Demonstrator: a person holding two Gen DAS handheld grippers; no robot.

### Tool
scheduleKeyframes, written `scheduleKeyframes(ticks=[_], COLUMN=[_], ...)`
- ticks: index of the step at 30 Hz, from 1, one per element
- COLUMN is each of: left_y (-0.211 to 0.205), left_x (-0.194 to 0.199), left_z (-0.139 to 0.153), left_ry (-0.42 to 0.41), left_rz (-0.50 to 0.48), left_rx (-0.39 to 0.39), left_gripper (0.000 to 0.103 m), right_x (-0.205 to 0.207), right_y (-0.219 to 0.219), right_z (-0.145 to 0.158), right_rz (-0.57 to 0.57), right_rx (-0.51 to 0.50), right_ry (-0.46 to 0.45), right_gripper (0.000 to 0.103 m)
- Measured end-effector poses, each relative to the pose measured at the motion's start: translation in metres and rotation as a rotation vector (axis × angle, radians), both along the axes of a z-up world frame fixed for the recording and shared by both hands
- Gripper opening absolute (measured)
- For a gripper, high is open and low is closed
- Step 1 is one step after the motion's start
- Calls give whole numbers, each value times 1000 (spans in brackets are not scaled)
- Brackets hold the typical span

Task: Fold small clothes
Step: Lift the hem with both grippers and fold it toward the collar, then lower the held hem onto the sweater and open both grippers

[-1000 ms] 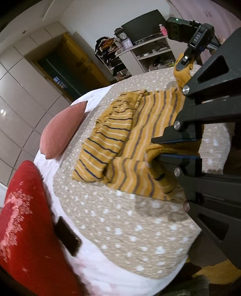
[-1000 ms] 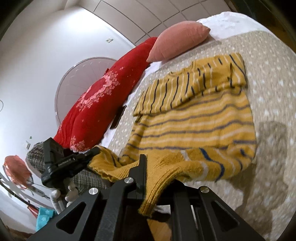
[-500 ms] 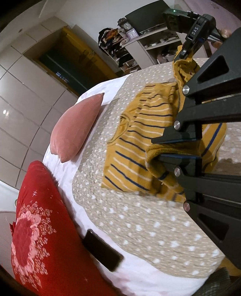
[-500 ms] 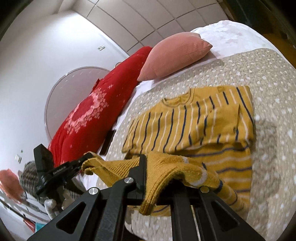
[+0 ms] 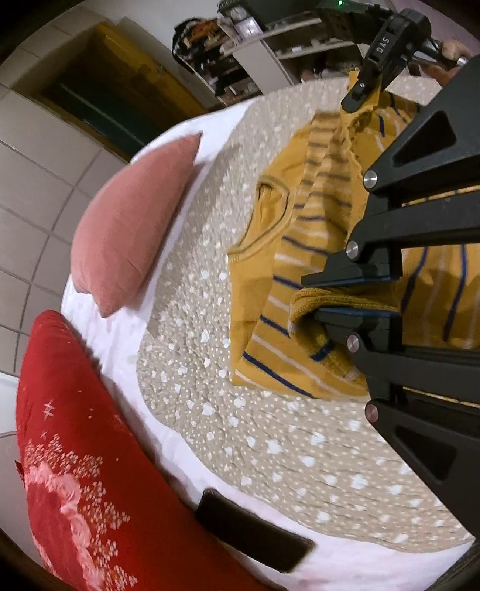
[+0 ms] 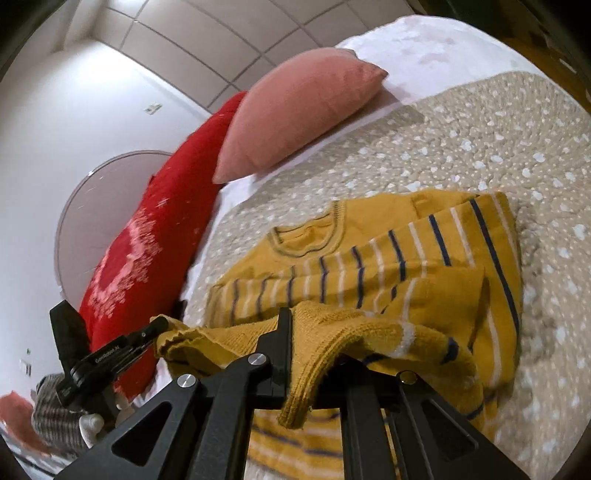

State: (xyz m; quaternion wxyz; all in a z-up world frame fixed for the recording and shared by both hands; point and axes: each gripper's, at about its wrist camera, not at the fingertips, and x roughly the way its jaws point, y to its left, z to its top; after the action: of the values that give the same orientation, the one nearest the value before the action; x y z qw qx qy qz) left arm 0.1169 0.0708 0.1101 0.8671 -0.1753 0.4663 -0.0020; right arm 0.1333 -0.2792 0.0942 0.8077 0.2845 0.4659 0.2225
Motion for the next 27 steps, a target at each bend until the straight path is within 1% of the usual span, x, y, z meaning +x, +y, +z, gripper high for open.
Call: scheduleKeyframes(ticks=[4, 5, 8, 11, 14, 15, 16, 17, 18, 19, 20, 22, 23, 25, 27], left_y=[1, 2, 5, 6, 11, 13, 18, 26, 31, 38, 45, 56, 63, 71, 77], left_x=[21, 26, 36, 46, 49, 50, 51, 51, 53, 53, 53, 53, 51, 46, 39], left_z=[-19, -23, -31, -33, -33, -33, -32, -30, -29, -28, -27, -27, -28, -28, -28], left_ry=[34, 39, 49, 50, 34, 29, 21, 11, 7, 4, 5, 10, 15, 23, 26], left_rz=[9, 15, 26, 14, 9, 13, 22, 38, 48, 63, 81, 103, 112, 124, 127], left_rx=[-3, -5, -42, -60, -77, -82, -90, -103, -111, -118, -115, -107, -102, -93, -86], left_gripper=[10, 13, 15, 18, 26, 32, 35, 40, 42, 42, 42, 43, 43, 43, 43], right_x=[26, 30, 44, 56, 66, 69, 73, 76, 80, 84, 87, 93, 94, 97, 98], right_y=[-1, -1, 0, 2, 5, 5, 4, 3, 1, -1, -2, -7, -9, -16, -25], right_z=[-25, -30, -43, -52, -59, -61, -62, -64, -65, -67, -68, -70, -70, -69, -66], right_rz=[-14, -17, -25, -24, -23, -26, -31, -33, -35, -38, -41, -61, -73, -111, -160], right_rx=[6, 7, 1, -23, -27, -20, -6, 11, 32, 61, 78, 112, 125, 140, 152], right_ry=[46, 53, 70, 83, 96, 101, 106, 109, 115, 123, 128, 141, 144, 140, 129], right_gripper=[7, 8, 8, 8, 10, 11, 12, 13, 15, 18, 19, 27, 29, 43, 46])
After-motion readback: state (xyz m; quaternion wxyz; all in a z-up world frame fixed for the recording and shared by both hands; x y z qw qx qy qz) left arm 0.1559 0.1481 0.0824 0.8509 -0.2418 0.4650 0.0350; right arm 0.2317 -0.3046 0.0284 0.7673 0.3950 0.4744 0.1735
